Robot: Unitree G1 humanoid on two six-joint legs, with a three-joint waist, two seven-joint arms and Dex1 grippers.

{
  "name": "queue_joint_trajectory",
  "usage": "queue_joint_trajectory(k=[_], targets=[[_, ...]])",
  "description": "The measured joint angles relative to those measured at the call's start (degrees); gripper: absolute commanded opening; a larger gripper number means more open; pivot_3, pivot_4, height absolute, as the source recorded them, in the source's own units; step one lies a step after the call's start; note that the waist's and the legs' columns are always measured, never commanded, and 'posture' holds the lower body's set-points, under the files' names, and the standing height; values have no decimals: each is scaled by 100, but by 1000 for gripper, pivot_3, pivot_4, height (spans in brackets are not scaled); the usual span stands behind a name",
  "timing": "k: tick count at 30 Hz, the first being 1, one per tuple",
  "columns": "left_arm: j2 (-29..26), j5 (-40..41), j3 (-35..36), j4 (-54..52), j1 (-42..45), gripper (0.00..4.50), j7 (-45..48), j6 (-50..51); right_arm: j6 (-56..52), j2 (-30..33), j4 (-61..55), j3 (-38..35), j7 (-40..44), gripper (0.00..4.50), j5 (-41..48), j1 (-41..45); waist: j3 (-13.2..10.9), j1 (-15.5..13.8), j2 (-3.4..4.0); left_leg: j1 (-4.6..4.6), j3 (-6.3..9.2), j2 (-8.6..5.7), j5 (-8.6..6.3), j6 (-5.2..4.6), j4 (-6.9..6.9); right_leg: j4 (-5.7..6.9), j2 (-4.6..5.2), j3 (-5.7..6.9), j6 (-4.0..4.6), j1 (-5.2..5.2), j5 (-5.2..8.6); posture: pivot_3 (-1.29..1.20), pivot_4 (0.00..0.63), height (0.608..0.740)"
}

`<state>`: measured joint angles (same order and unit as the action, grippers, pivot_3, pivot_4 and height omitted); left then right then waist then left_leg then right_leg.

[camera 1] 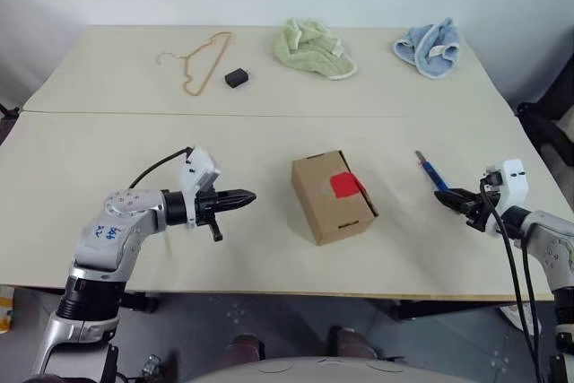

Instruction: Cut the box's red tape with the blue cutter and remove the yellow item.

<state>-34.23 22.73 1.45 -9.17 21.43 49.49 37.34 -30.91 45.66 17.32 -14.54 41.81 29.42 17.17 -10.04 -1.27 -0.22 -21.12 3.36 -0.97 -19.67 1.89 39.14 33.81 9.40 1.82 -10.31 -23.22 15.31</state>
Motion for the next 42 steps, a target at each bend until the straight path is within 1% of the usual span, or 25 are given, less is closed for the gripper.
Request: queue_joint_trajectory(k=[1, 4, 6, 9, 12, 13, 14, 15, 19, 21, 23, 24, 28, 32, 37, 42], targets=[[39, -7, 18, -51, -57, 0, -109, -8, 101, 6, -25, -45, 43, 2680, -33, -60, 0, -13, 0, -1, 0, -1, 0, -1, 0, -1, 0, -1, -1, 0, -1, 0, 150, 740], [111, -9, 23, -223, -245, 0, -326, -5, 188, 208, -213, -243, 398, 2680, 11, -232, -3, -3, 6, -5, -4, -2, 0, -2, -2, -2, 0, -9, -1, -7, -1, 0, 150, 740], [208, -8, -14, -362, -299, 0, -462, 16, 35, 445, -628, -346, 729, 2680, 163, -257, -4, 7, 7, -6, -6, 0, 0, -2, -3, -1, -1, -10, -1, -10, -1, 0, 150, 740], [467, -41, -135, -546, -294, 0, -762, 60, -171, 562, -1566, -226, 993, 2153, 305, -205, -4, 61, 6, 0, -6, 6, 0, 0, -4, 3, -6, -10, -1, -10, -1, 0, 150, 740], [782, -186, -426, -580, -250, 0, -1109, 113, -23, 153, -2154, 369, 865, 1100, 71, -14, -1, 91, -3, 3, -6, 4, 2, 2, -3, 5, -5, -14, -1, -8, -1, 0, 150, 740], [857, -233, -520, -579, -224, 0, -1188, 137, 42, 21, -2246, 591, 837, 730, -15, -7, -1, 92, -3, 1, -6, 2, 2, 3, -3, 6, -5, -16, -1, -10, -2, 0, 150, 740], [911, -277, -595, -578, -203, 0, -1263, 151, 168, -86, -2288, 812, 789, 470, -187, -10, -1, 93, -3, 1, -7, 1, 2, 2, -3, 5, -5, -18, -1, -11, -2, 0, 150, 740], [956, -326, -683, -559, -178, 0, -1330, 160, 321, -261, -2299, 1027, 688, 78, -416, -6, -1, 79, -3, -2, -6, 0, 2, 2, -3, 4, -5, -18, -1, -13, -2, 0, 150, 740], [1198, -495, -999, -332, -3, 0, -1450, 162, 489, -721, -2306, 1631, 438, 34, -900, 135, -1, 25, -2, -6, -9, -4, 2, 1, -3, 2, -4, -23, -1, -18, -2, 0, 150, 740], [1289, -536, -1120, -264, 119, 0, -1481, 158, 436, -806, -2401, 1845, 404, 34, -1005, 224, -1, 12, -2, -6, -9, -3, 2, 2, -3, 3, -4, -23, -1, -19, -2, 0, 150, 740], [1294, -583, -1165, -202, 201, 0, -1489, 160, 145, -855, -2599, 1929, 378, 34, -983, 235, -1, 6, -2, -7, -8, -2, 2, 2, -3, 1, -4, -22, -1, -19, -2, 0, 150, 740], [1255, -633, -1134, -160, 228, 0, -1505, 169, -178, -873, -2832, 1983, 355, 34, -944, 234, -1, 5, -2, -7, -8, -2, 2, 2, -3, 1, -4, -21, -1, -19, -2, 0, 150, 740], [1098, -719, -985, -143, 262, 0, -1561, 268, -894, -906, -3488, 2337, 311, 34, -877, 242, -1, 29, -2, -4, -8, -2, 2, 1, -3, 4, -5, -22, -1, -19, -2, 0, 150, 740], [875, -707, -877, -328, 217, 0, -1549, 532, -1835, -1053, -3936, 2579, 10, 34, -859, 396, -1, 25, -2, -6, -7, -2, 1, 1, -4, 3, -4, -22, 0, -21, -2, 0, 150, 740], [507, -470, -740, -866, -208, 0, -1349, 988, -2100, -1222, -3999, 2726, -266, 34, -922, 399, -1, 59, -2, -8, -8, -2, 0, -1, -10, 3, -4, -25, 2, -25, -1, 0, 150, 740], [360, -222, -710, -1268, -500, 0, -1187, 1351, -2042, -1226, -3873, 2746, -323, 34, -1042, 485, -1, 42, -3, -7, -8, -2, 0, -1, -9, 4, -4, -25, 2, -24, -1, 0, 150, 740]])
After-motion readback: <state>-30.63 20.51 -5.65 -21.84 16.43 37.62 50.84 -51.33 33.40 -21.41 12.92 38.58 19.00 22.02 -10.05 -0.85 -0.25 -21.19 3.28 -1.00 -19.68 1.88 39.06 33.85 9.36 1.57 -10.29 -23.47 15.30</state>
